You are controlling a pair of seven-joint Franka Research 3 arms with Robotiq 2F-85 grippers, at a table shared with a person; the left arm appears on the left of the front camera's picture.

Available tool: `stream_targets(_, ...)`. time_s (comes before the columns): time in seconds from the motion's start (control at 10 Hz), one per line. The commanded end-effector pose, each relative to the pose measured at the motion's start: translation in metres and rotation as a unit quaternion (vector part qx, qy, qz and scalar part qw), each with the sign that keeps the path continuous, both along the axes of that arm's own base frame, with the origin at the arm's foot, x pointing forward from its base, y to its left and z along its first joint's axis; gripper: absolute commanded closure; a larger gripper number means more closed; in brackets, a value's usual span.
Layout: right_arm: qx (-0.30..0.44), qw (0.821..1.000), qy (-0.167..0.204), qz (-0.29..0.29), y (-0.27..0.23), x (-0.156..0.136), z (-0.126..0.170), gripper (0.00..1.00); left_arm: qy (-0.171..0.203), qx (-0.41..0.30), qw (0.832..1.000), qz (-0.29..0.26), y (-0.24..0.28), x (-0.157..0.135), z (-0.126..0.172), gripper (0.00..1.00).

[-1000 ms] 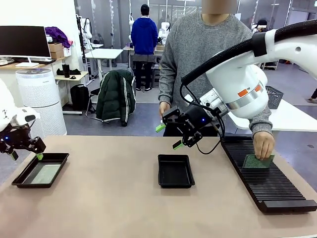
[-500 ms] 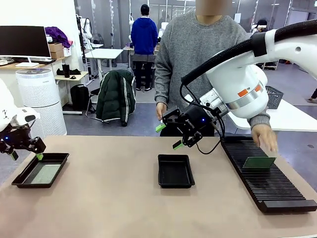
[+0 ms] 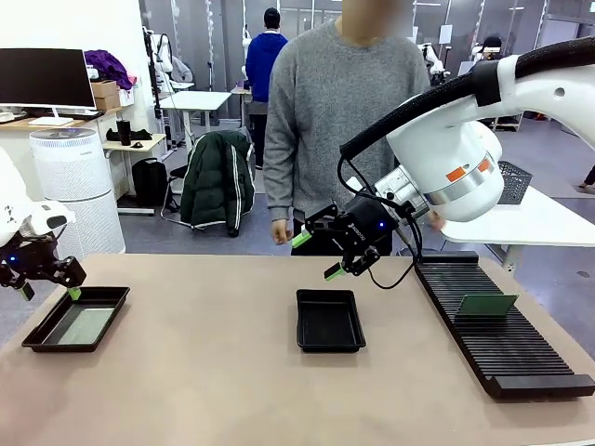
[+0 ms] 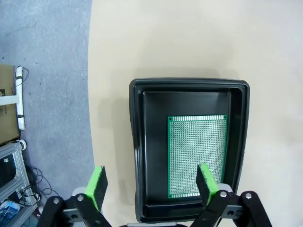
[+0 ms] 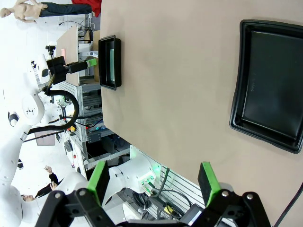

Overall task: Inspect and transfer BCBs to ESD trays.
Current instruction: Pick up the Blank PCB from the PCB Rack and place it in the right ESD tray.

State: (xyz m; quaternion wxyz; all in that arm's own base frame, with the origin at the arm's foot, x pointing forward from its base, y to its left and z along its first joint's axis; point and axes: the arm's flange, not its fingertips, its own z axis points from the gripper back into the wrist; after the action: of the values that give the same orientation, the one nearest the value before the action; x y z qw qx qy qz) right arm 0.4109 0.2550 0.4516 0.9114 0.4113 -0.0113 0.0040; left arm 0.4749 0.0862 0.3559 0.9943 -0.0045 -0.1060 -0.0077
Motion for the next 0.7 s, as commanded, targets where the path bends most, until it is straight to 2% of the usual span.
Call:
stream_targets(0.0,-0.004,1.000,0.002,0.001,0.000,0.000,-0.001,0.00,-0.003,0.001,1.000,0.001,0.001,0.001,-0.002,0.00)
stream_targets(0.3,0.000,1.000,0.000,0.000,0.000,0.000,0.000,0.00,0.000,0.000,1.000,0.000,0.000,0.000,0.000,0.00)
stream_targets(0.6,-0.038,0.998,-0.048,0.004,-0.041,-0.036,0.064,0.00,-0.027,-0.036,0.999,0.009,-0.001,-0.027,0.052,0.00)
